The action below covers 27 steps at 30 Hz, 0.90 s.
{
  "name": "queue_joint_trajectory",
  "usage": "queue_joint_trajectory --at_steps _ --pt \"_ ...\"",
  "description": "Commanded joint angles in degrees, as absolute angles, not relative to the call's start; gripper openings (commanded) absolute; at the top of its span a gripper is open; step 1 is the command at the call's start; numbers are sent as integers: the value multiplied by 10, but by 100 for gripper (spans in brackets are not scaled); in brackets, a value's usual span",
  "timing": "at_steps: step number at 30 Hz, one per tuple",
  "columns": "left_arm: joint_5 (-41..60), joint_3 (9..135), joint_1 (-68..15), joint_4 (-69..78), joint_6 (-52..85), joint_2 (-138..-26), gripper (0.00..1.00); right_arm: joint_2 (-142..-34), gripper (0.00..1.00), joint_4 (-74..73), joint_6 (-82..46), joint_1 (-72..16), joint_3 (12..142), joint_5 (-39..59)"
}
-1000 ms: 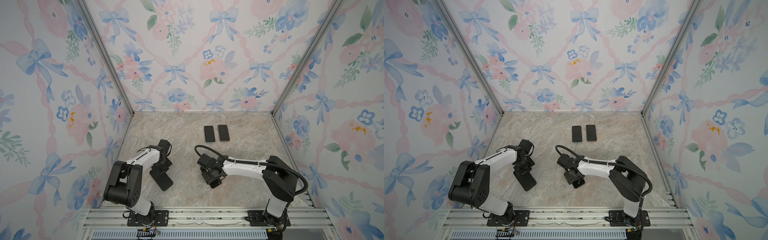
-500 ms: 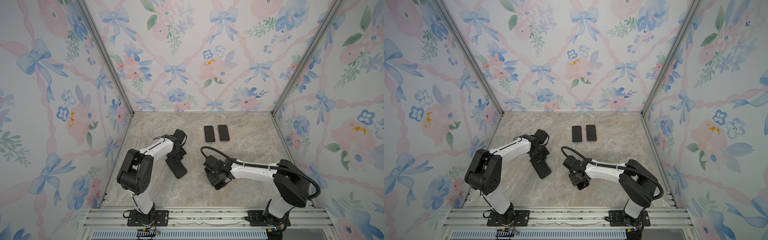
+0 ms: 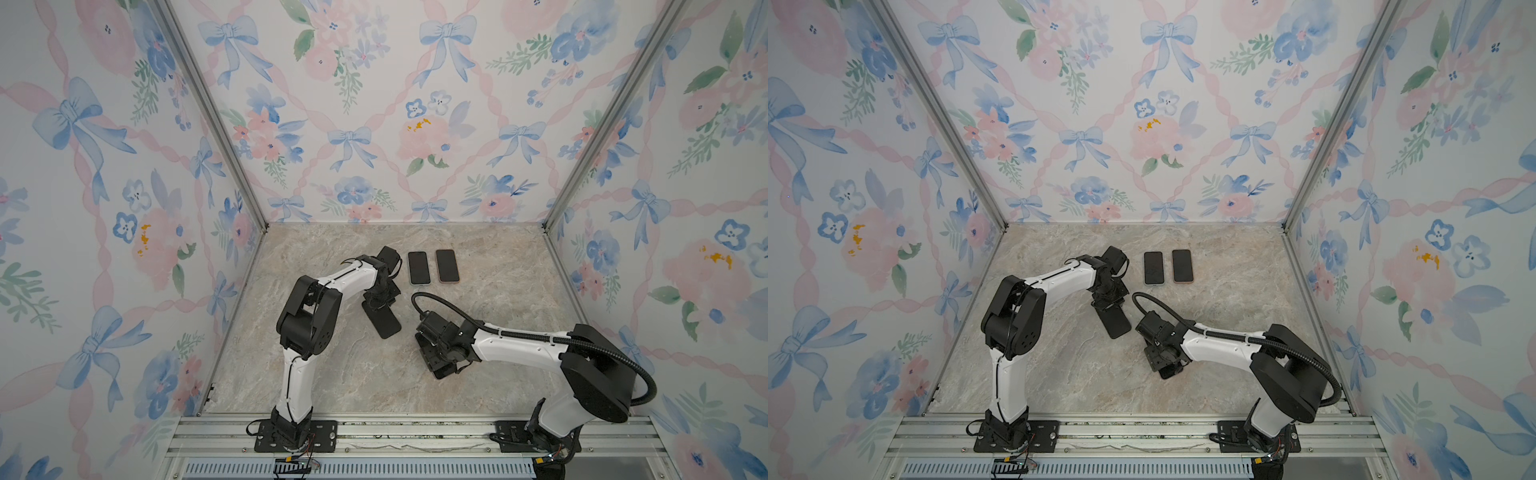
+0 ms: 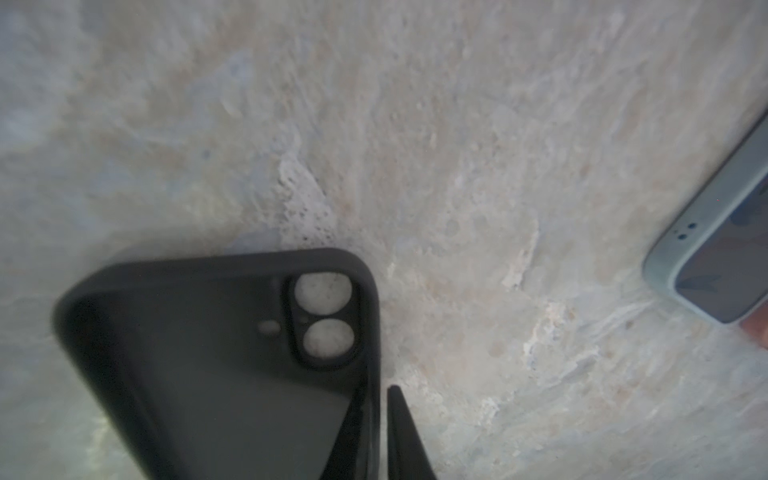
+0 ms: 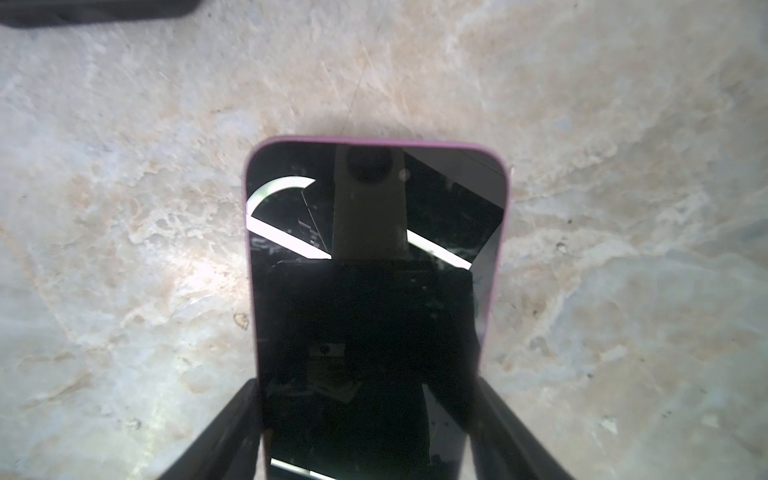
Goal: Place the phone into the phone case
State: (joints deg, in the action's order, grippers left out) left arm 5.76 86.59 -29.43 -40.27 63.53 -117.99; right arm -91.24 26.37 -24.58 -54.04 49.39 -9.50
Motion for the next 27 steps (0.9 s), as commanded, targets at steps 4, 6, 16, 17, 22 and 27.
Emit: queue_joint_trajectory --at_steps 4,6,16,17,22,27 --pt "76 828 -294 -413 539 -1128 40 -887 59 219 -243 -538 473 -101" --pt "80 808 -295 -414 502 -1095 44 -887 59 213 -239 -542 474 -101" --pt "232 595 -299 -260 437 -932 46 -895 58 186 -213 -569 476 -105" --pt "244 575 -300 -242 436 -921 47 -897 58 181 -209 -573 476 -107" --pt "344 471 -294 -89 460 -890 58 -898 56 159 -209 -580 466 -108" --pt "400 394 -290 33 509 -914 58 -893 56 157 -213 -582 462 -106"
